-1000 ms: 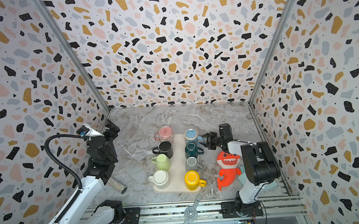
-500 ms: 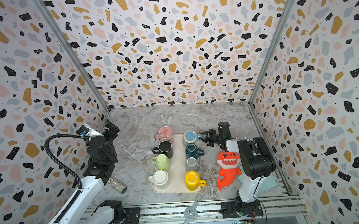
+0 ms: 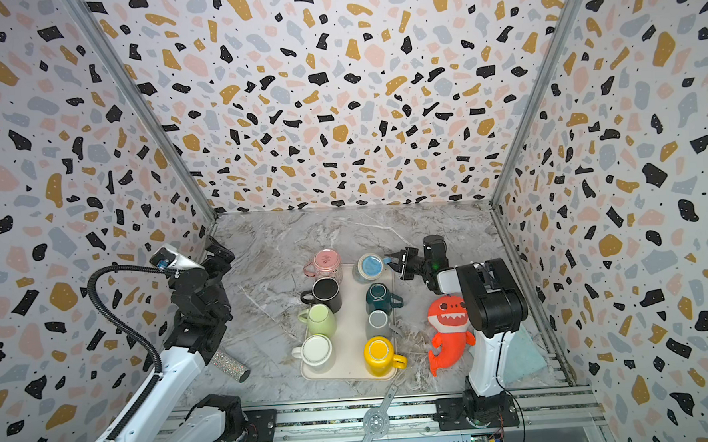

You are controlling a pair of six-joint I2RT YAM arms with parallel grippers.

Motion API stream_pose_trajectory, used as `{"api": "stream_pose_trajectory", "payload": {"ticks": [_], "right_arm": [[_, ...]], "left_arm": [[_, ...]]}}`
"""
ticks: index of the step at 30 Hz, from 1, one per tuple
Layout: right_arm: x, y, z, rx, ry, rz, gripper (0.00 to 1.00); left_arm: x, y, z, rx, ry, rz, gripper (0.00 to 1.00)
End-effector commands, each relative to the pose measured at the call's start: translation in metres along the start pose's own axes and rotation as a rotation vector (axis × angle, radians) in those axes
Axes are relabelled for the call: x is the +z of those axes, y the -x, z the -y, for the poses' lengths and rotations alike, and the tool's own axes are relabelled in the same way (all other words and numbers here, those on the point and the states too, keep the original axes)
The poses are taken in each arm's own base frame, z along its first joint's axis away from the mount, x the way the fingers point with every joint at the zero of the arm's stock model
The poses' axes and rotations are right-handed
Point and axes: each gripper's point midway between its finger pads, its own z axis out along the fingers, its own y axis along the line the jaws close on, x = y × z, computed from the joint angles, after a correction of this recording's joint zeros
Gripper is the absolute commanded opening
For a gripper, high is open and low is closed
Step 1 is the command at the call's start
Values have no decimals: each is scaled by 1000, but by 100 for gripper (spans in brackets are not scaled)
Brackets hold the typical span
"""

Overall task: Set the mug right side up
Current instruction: 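Close the right gripper on the light blue butterfly mug's handle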

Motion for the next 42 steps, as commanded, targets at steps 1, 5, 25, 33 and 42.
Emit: {"api": "stream_pose_trajectory", "payload": {"ticks": [1,5,25,33,42], "right_arm": [[3,-7,-21,-10,67,-21,0],[6,-17,-31,-85,113,-81,0],[-3,-70,-66,-467,232,-139,0],[-4,-85,-76,-613,256,-127,0],[4,-102,-79,-761,271,-145,0]], "left_arm": [[-2,28,6,-39,-10,72,94],[-2,28,7,-45,-16,70,94],[-5,35,16,-99,-67,67,94],[-5,37,19,-109,-81,65,93],[-3,40,29,-145,-113,61,93]]}}
